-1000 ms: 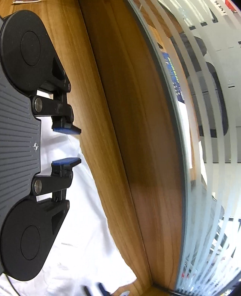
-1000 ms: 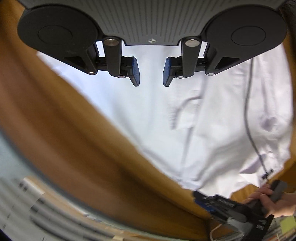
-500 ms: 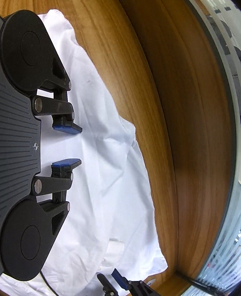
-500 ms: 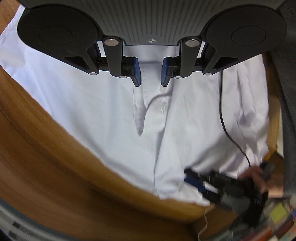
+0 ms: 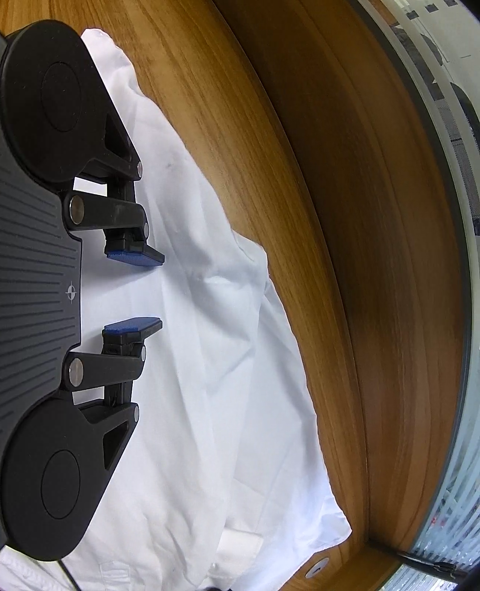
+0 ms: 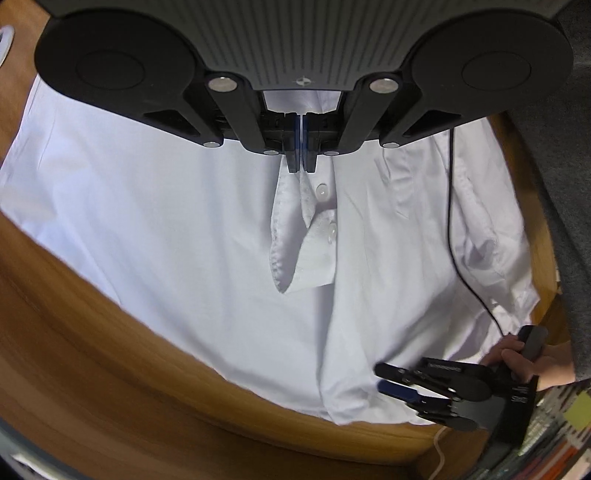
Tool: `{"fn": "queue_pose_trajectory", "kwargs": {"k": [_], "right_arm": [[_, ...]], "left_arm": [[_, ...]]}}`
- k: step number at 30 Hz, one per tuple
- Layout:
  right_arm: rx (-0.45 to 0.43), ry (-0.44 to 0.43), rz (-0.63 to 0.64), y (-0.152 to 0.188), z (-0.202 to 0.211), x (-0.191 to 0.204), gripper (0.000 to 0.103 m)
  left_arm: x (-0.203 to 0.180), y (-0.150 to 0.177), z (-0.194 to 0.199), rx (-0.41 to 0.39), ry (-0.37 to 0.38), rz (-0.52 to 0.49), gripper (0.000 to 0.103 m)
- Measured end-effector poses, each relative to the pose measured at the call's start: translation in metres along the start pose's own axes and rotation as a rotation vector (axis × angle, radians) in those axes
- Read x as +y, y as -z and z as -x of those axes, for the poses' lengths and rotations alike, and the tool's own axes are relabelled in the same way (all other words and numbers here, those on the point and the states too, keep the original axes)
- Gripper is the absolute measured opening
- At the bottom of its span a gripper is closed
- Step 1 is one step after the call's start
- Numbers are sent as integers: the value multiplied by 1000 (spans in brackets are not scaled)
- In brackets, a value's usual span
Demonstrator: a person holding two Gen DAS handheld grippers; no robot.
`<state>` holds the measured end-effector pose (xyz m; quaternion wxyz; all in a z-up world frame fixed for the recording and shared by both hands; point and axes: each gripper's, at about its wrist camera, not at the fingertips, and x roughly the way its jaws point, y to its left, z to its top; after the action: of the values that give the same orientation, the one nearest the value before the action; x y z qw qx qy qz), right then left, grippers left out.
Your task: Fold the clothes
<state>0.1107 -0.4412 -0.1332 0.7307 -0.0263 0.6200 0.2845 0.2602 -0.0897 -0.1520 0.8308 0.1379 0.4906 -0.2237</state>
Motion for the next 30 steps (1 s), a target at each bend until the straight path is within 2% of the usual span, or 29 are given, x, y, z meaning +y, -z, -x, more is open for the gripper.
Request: {"fn": "queue_pose_trajectory", "kwargs": {"k": [5,7,10,13,14,20,21,23,26,30], "right_arm": [[5,71,-22,7,-29,-5,4],[1,76,-21,7,-31,-6,5],[-34,84,5,7,-13,-7,10],[-72,162,33,3,10,-21,23],[-81,193,34,1,16,-28,23],[-106,345,16,-14,40,-80,32],[-104,354,19,-17,41,-86,33],[-100,371,25,-24,44,-99,45],[-76,393,62,-32,38,-116,49],[-22,413,87,-41,22,-135,55]], "left_arm": [[1,-2,-2,3,-13,7,46],[7,-2,1,-7,-10,42,45],[21,-1,17,-72,-3,103,46],[36,-3,31,-120,-4,158,47],[42,-5,33,-122,2,180,47],[61,-20,17,-115,18,308,46],[60,-24,14,-120,31,311,46],[58,-33,6,-119,60,317,47],[53,-47,-7,-102,92,317,47],[46,-60,-26,-47,85,297,46]]}}
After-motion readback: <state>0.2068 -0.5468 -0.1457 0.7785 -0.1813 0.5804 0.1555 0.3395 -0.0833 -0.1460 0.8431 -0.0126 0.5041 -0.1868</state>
